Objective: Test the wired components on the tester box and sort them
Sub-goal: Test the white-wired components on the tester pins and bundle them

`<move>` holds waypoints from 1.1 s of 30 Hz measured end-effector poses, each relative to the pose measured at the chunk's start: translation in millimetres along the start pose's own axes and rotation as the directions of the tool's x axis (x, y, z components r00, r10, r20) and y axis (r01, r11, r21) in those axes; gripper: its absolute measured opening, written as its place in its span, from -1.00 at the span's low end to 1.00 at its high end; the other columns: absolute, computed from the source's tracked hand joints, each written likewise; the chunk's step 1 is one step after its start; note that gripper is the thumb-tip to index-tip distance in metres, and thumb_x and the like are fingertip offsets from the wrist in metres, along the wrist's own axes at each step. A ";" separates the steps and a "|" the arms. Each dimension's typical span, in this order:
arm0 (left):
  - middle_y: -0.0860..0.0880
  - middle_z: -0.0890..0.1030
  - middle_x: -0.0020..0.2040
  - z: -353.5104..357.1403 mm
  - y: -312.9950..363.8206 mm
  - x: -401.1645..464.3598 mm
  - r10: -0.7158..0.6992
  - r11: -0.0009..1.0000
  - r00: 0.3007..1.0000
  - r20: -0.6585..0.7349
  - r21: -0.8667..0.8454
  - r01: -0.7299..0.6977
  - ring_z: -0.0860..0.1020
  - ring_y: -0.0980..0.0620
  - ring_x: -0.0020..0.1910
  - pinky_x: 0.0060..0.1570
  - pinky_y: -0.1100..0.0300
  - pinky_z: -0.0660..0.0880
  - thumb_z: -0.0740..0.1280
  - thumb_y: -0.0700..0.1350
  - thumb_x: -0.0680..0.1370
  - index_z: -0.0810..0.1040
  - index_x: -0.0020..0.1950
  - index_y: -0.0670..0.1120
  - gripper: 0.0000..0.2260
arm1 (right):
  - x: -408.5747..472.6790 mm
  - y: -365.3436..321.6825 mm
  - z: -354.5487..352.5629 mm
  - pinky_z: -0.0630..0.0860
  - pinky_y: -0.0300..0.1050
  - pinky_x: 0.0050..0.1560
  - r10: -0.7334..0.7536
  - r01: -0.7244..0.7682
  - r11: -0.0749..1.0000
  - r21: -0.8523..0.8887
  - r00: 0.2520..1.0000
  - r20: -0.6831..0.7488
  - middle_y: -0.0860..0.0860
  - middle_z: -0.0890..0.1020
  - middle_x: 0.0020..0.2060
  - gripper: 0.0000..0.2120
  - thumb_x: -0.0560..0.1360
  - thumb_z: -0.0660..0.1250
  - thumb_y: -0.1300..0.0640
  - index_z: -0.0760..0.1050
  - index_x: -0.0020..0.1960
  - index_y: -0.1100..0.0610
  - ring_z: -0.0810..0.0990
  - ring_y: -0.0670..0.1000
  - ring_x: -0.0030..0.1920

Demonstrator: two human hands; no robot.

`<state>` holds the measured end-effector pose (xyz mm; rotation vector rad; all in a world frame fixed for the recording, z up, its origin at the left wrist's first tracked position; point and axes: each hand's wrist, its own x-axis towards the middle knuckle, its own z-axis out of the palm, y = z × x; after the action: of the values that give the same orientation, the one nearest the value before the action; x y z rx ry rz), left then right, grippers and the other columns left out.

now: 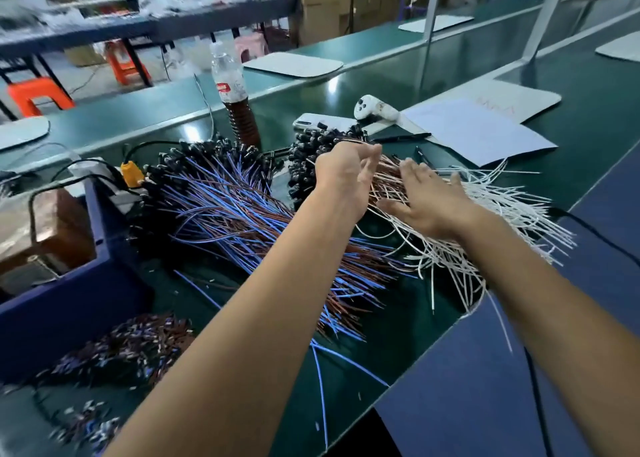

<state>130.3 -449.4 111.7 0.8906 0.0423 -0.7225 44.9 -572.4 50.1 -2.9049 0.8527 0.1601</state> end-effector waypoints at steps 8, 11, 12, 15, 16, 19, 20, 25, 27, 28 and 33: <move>-0.23 0.67 -0.04 -63.6 20.4 -65.4 -0.061 0.902 0.998 0.034 0.429 0.041 0.69 -0.06 -0.24 -0.27 0.25 0.64 0.11 -0.59 0.49 0.58 -0.03 -0.28 -0.67 | -41.1 -60.7 -13.7 0.31 0.07 0.51 -0.097 0.185 0.968 0.167 0.896 -0.432 0.19 0.43 0.51 -0.34 0.59 0.42 -0.05 0.31 0.57 0.21 0.39 0.18 0.51; -0.12 0.66 -0.27 -103.9 38.0 -92.5 -0.020 0.863 0.999 0.034 0.506 0.000 0.64 0.02 -0.47 -0.57 0.34 0.44 0.08 -0.56 0.50 0.53 -0.15 -0.20 -0.65 | -68.3 -115.1 -16.0 0.56 0.11 0.23 -0.184 0.354 0.918 0.178 0.779 -0.600 0.17 0.69 0.17 -0.64 0.55 0.45 0.10 0.60 0.32 0.17 0.63 0.21 0.19; -0.07 0.63 -0.35 -118.7 44.7 -101.0 0.014 0.836 1.000 0.025 0.549 -0.025 0.62 0.04 -0.50 -0.59 0.37 0.37 0.09 -0.54 0.50 0.50 -0.20 -0.16 -0.65 | -78.8 -135.2 -15.4 0.60 0.11 0.10 -0.222 0.401 0.901 0.165 0.752 -0.620 0.14 0.72 0.06 -0.75 0.55 0.44 0.11 0.66 0.20 0.14 0.66 0.21 0.08; -0.01 0.52 -0.49 -172.7 70.9 -130.5 0.124 0.721 0.992 -0.002 0.688 -0.088 0.52 0.04 -0.54 -0.53 0.34 0.28 0.13 -0.46 0.52 0.43 -0.31 -0.09 -0.66 | -107.1 -201.2 -8.1 0.59 0.10 -0.09 -0.352 0.533 0.829 0.168 0.731 -0.585 0.09 0.73 -0.14 -0.87 0.57 0.37 0.11 0.69 0.01 0.08 0.66 0.22 -0.09; -0.02 0.51 -0.51 -194.7 82.5 -144.4 0.163 0.676 0.986 -0.021 0.731 -0.096 0.49 0.04 -0.55 -0.52 0.34 0.27 0.14 -0.45 0.50 0.43 -0.35 -0.09 -0.66 | -117.1 -226.4 -2.7 0.57 0.10 -0.10 -0.404 0.574 0.801 0.171 0.728 -0.554 0.09 0.73 -0.16 -0.86 0.57 0.34 0.11 0.68 0.01 0.07 0.66 0.22 -0.10; -0.06 0.51 -0.53 -253.9 114.0 -184.9 0.240 0.583 0.966 -0.098 0.810 -0.062 0.48 0.05 -0.60 -0.59 0.38 0.28 0.15 -0.48 0.45 0.47 -0.45 -0.08 -0.61 | -143.1 -288.8 12.6 0.56 0.12 -0.10 -0.530 0.670 0.708 0.223 0.713 -0.460 0.08 0.72 -0.15 -0.85 0.57 0.31 0.11 0.66 0.01 0.04 0.65 0.23 -0.08; -0.07 0.52 -0.54 -271.7 123.3 -197.6 0.244 0.540 0.962 -0.121 0.841 -0.031 0.48 0.06 -0.62 -0.60 0.40 0.28 0.15 -0.48 0.45 0.48 -0.49 -0.08 -0.59 | -151.2 -306.8 17.4 0.57 0.12 -0.10 -0.566 0.691 0.682 0.240 0.706 -0.425 0.08 0.72 -0.14 -0.85 0.57 0.30 0.10 0.66 0.02 0.03 0.65 0.23 -0.07; -0.12 0.58 -0.49 -360.5 166.7 -249.0 0.278 0.141 0.908 -0.313 0.948 0.284 0.51 -0.03 -0.52 -0.50 0.31 0.38 0.23 -0.38 0.42 0.54 -0.47 -0.14 -0.70 | -192.9 -400.5 43.8 0.58 0.05 -0.14 -0.764 0.773 0.562 0.294 0.622 -0.171 0.13 0.69 -0.13 -0.90 0.52 0.31 0.17 0.60 -0.08 0.06 0.65 0.26 -0.07; -0.16 0.66 -0.37 -385.0 184.4 -260.7 0.374 0.009 0.849 -0.374 0.916 0.400 0.62 -0.07 -0.38 -0.33 0.20 0.57 0.29 -0.30 0.44 0.64 -0.31 -0.19 -0.82 | -207.4 -437.6 55.2 0.54 0.03 -0.18 -0.789 0.767 0.555 0.323 0.608 -0.089 0.19 0.67 -0.12 -0.98 0.49 0.32 0.20 0.52 -0.12 0.11 0.64 0.30 -0.07; -0.17 0.70 -0.27 -393.5 192.3 -264.1 0.439 -0.020 0.808 -0.394 0.894 0.447 0.67 -0.10 -0.24 -0.18 0.12 0.64 0.31 -0.26 0.44 0.67 -0.20 -0.19 -0.86 | -212.7 -454.8 59.9 0.56 0.05 -0.17 -0.780 0.740 0.565 0.366 0.624 -0.057 0.21 0.65 -0.10 -0.99 0.49 0.31 0.21 0.48 -0.09 0.14 0.65 0.31 -0.07; -0.17 0.65 0.11 -413.2 220.3 -252.5 0.699 -0.128 0.644 -0.310 0.833 0.539 0.61 -0.23 0.15 0.13 -0.02 0.58 0.35 -0.19 0.47 0.64 0.13 -0.09 -0.75 | -208.4 -515.3 73.3 0.71 0.15 -0.15 -0.693 0.567 0.659 0.493 0.713 0.106 0.22 0.69 -0.15 -0.87 0.60 0.15 0.27 0.38 0.13 0.23 0.74 0.23 -0.26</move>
<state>172.3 80.0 79.6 2.8590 0.2034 0.1434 145.3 -20.8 44.0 -2.4724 -0.2078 0.2756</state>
